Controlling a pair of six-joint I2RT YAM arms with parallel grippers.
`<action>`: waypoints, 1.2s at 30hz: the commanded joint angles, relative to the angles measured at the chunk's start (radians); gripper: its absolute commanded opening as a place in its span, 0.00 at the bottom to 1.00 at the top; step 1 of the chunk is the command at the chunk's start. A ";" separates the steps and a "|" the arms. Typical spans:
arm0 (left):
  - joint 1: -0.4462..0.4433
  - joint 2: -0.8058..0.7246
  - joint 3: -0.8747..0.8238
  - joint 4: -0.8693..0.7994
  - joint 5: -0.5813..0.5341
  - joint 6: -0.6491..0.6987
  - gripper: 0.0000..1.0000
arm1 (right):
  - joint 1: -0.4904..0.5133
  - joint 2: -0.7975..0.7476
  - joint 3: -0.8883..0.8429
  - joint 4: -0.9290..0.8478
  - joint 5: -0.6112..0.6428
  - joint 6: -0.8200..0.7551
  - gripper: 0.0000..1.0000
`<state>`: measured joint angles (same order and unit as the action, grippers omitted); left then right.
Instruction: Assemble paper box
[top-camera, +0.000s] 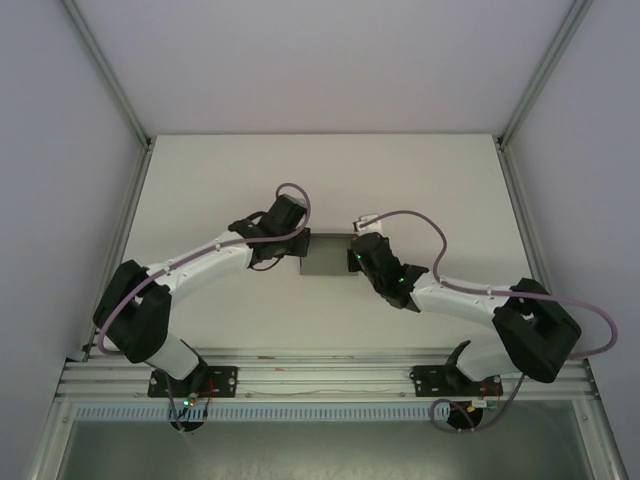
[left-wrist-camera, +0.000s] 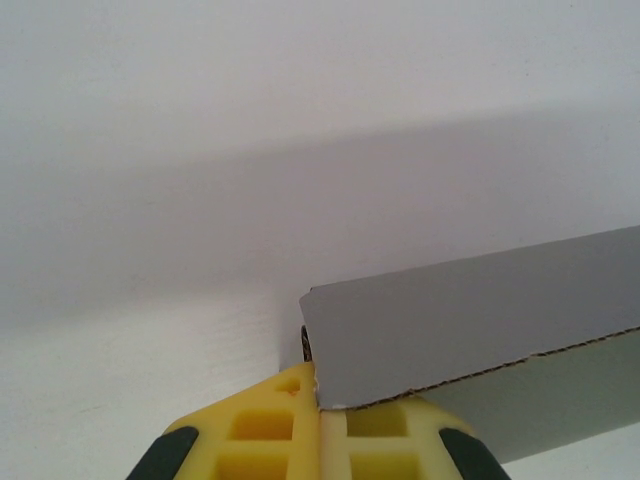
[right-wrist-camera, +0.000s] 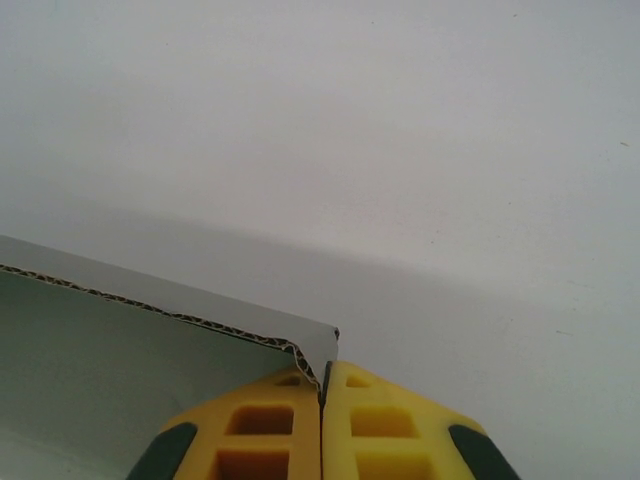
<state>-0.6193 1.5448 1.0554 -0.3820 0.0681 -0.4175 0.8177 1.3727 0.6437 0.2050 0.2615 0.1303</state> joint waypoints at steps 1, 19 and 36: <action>-0.031 0.061 -0.071 -0.101 0.051 0.021 0.00 | 0.008 -0.011 0.008 -0.165 -0.102 0.042 0.14; -0.083 -0.054 -0.155 0.014 -0.041 0.036 0.00 | -0.091 -0.073 0.137 -0.249 -0.122 0.242 0.60; -0.088 -0.225 -0.153 -0.031 -0.004 0.120 0.42 | -0.078 -0.038 -0.082 -0.119 -0.247 0.352 0.45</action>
<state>-0.6987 1.3746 0.8871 -0.3264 0.0406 -0.3313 0.7277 1.3071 0.6128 0.1501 0.0574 0.4625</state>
